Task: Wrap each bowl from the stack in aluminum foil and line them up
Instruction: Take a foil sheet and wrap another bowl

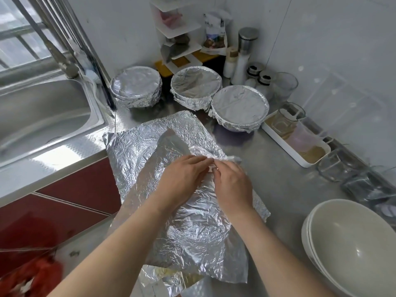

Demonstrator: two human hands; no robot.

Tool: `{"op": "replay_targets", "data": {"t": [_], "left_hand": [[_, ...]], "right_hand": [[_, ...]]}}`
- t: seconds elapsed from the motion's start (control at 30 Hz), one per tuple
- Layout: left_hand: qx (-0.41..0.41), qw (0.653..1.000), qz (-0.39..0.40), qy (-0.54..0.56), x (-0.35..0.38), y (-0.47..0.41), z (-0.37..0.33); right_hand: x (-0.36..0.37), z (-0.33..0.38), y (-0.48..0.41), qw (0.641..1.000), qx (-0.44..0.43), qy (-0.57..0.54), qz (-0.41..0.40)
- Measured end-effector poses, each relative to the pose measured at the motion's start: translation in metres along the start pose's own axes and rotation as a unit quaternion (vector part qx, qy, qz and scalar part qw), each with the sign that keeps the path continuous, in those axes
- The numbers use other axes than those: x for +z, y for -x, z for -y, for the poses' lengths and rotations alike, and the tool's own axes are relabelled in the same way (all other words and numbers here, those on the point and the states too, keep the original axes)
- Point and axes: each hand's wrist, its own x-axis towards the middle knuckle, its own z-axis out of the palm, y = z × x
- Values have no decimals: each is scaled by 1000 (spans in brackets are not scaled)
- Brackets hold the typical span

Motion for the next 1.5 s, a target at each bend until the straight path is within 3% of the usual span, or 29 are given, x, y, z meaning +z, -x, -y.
{"op": "replay_targets", "data": {"t": [0.2, 0.37, 0.6, 0.73, 0.8, 0.97, 1.07, 1.17, 1.3, 1.43, 1.5], "left_hand": [[-87, 994, -46, 55, -4, 3, 6], [-158, 983, -32, 92, -13, 3, 8], [-108, 993, -36, 39, -24, 20, 19], [-107, 988, -108, 41, -35, 23, 10], [-122, 987, -93, 55, -36, 25, 6], [-162, 985, 30, 40, -20, 31, 2], [-168, 984, 48, 29, -11, 33, -6], [-153, 987, 39, 1, -8, 23, -12], [-135, 988, 58, -39, -3, 15, -15], [-141, 989, 34, -36, 1, 17, -9], [-150, 988, 27, -26, 3, 20, -7]], "right_hand": [[-2, -3, -2, 999, 49, -20, 8], [-4, -6, -6, 992, 104, -69, 29], [-11, -6, -2, 981, 181, -73, -2], [-24, -4, -5, 957, 271, -84, -56], [-26, -4, -2, 944, 307, -93, -81], [-16, 0, 23, 938, 327, -85, -84], [-16, 1, 28, 951, 288, -56, -99], [-21, 5, 16, 981, 151, -17, -117], [-13, 10, -22, 999, 2, -8, -42], [1, 8, -42, 997, -35, 18, 67], [3, 2, -43, 996, -24, 17, 81]]}}
